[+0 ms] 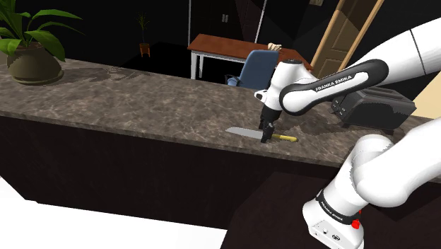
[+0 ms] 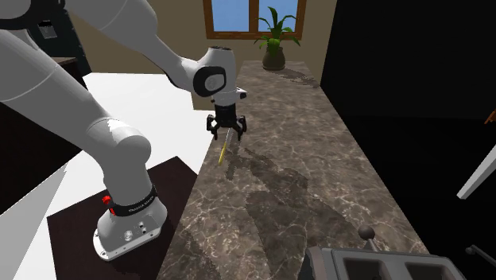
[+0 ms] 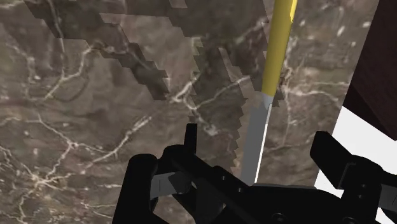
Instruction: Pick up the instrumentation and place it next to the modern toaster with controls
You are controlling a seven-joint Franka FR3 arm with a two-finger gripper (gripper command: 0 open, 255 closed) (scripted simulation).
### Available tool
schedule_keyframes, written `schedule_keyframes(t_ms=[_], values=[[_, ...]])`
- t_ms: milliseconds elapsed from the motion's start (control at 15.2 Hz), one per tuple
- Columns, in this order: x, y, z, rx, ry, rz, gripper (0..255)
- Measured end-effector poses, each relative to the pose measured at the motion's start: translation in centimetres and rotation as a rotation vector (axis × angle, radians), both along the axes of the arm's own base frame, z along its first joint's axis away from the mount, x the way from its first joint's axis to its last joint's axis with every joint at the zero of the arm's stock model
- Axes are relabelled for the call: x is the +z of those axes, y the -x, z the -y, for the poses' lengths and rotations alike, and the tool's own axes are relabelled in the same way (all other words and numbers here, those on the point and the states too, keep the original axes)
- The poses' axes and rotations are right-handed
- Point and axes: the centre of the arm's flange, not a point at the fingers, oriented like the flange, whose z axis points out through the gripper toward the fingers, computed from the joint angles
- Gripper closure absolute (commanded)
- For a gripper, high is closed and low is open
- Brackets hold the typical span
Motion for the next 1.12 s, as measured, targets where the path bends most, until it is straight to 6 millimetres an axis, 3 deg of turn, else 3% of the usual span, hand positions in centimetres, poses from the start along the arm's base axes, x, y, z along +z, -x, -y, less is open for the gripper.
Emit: schedule_keyframes(t_ms=[264, 330, 1122], values=[[-0.1, 0.01, -0.02, 0.0, 0.0, 0.0, 0], [-0.11, 0.01, -0.02, 0.0, 0.0, 0.0, 255], [0.58, 0.05, 0.09, 0.0, 0.0, 0.001, 255]])
